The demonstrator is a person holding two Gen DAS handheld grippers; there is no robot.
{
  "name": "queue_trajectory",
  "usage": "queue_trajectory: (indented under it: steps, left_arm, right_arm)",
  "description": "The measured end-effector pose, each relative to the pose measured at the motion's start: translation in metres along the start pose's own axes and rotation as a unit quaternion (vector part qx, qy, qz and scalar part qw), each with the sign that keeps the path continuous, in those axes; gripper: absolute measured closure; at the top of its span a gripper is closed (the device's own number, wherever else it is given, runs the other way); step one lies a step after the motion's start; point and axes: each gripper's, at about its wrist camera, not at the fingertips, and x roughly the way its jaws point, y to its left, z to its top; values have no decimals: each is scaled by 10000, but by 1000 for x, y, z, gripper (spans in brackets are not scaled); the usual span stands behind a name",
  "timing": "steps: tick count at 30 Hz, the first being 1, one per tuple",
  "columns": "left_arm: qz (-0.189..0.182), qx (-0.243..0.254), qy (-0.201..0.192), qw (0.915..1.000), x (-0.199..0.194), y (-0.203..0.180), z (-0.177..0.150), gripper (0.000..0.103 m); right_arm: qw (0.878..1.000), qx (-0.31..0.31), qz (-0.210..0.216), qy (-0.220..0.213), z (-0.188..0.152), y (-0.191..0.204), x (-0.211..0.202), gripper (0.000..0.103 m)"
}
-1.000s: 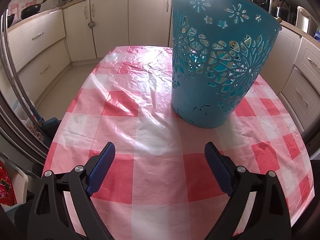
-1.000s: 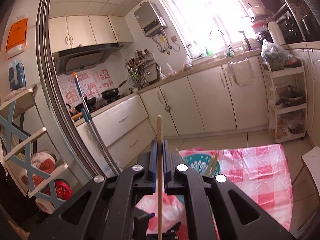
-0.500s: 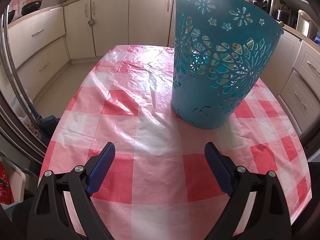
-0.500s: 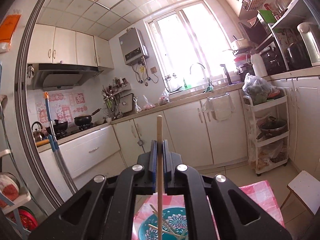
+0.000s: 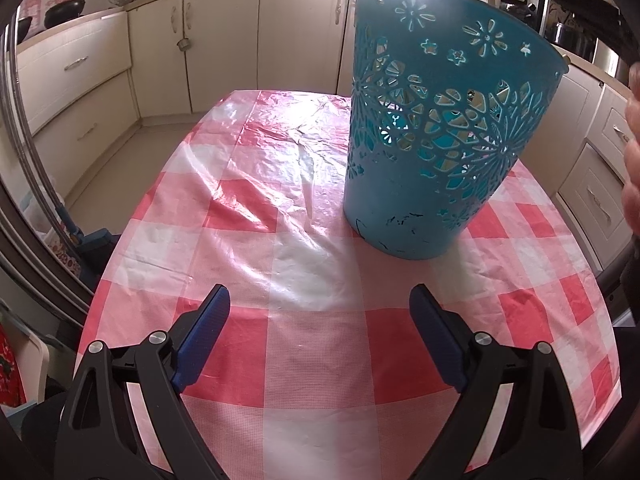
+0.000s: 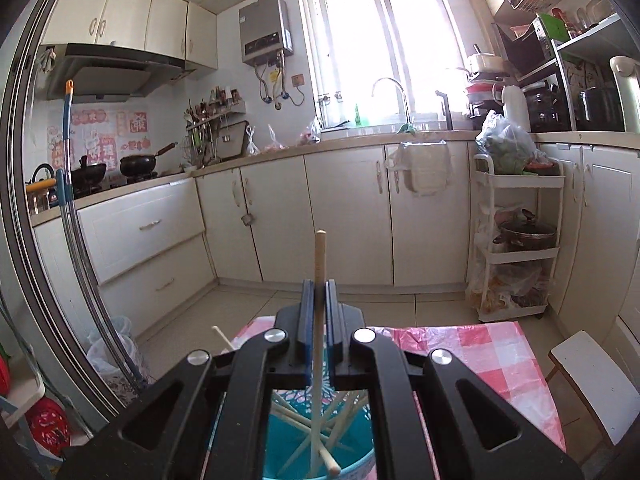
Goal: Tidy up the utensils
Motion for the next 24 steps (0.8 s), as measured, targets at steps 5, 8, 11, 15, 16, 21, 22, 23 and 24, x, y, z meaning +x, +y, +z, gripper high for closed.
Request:
queue_trajectory:
  steps: [5,8,11,15,16,21,22,23,24]
  left_arm:
    - [-1,-18,5,10000,0,1,0,15]
    - [-39,-29,12,10000,0,2,0,15]
    - [-80,-96,30,9999,2,5,1,15]
    - [-43,-186,28,9998,1,8,1,15]
    - [-5,-163,1,9999,-1,8,1,15]
    - [35,43,-118,9999,-20,2,3,13]
    - [19,52,-175,9998,-27,0,5,12]
    - [15,66,-231,9997,-34,-1,7,10]
    - [20,84,-290,9995,-41,-3,8,9]
  right_arm:
    - [9993,-133,59,338,-14,3,6,97]
    - [9987,-95,49,496,-17,-1,3,92]
    - [9993,-8,-1,378,-13,-7,-13,67]
    - [9991,148,30,391,-10,-14,-33,61]
    - [9990,196,27,407,-11,-16,-40,57]
    - [9972,366,-87,643,-25,-22,-67,39]
    - [9965,412,-122,710,-28,-24,-71,34]
    - [9954,481,-162,817,-31,-26,-75,31]
    - [9941,544,-195,919,-34,-28,-76,27]
